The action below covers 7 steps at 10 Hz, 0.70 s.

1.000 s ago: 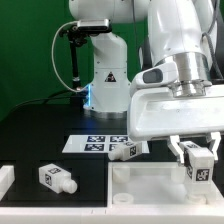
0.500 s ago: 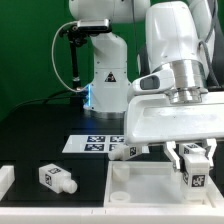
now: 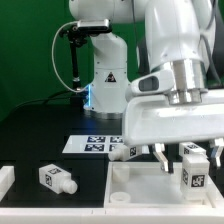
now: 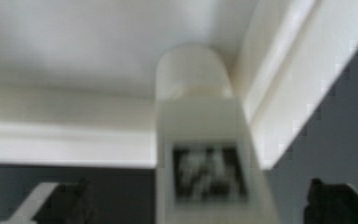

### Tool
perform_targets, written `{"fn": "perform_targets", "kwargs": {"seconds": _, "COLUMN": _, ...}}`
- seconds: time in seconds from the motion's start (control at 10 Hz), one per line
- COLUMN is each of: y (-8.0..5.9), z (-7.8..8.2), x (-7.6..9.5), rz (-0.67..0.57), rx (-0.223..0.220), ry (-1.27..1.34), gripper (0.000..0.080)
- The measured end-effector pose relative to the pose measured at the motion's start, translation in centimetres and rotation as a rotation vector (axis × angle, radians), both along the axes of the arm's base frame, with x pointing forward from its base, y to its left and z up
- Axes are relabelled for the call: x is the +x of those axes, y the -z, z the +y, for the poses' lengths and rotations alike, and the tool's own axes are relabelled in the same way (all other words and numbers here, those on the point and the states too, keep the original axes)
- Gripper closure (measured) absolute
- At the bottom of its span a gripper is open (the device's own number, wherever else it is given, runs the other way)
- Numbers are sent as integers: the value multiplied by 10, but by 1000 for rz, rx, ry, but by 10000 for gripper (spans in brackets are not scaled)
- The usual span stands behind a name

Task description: Assemble one leg

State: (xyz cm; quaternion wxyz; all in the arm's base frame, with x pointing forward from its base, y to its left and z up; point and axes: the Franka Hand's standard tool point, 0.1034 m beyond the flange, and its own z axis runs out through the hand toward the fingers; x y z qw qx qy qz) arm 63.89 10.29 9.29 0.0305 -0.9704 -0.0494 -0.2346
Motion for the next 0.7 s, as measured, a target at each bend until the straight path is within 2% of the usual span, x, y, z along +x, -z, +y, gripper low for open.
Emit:
{"fn": "perform_targets", "kwargs": {"seconds": 0.1, "y": 8, "z": 9, "x": -4, "rz": 109, "rx": 29, "ry": 30, "gripper": 156}}
{"fn": "perform_targets", "kwargs": {"seconds": 0.2, "y": 3, "z": 18, "x": 1, "rz": 218, "rx": 46, "ry": 49, "gripper": 156}}
{"fn": "perform_targets", "kwargs": {"seconds": 0.3, "y": -5, "z": 17, "x": 8, "rz": 269, "rx": 49, "ry": 48, "gripper": 151}}
{"fn": "perform_targets", "kwargs": {"seconds": 0.4, "y": -5, "z": 12, "x": 8, "rz": 275, "rx": 49, "ry": 51, "gripper": 151}}
{"fn": "perform_targets", "kwargs": {"seconds": 0.5, "y": 0, "z": 13, "x": -3, "rz": 370, "rx": 47, "ry": 45, "gripper": 150}}
{"fn": "perform_targets", "kwargs": {"seconds": 0.7, "y": -2, "z": 15, "x": -5, "rz": 486, "rx": 50, "ry": 34, "gripper": 150}}
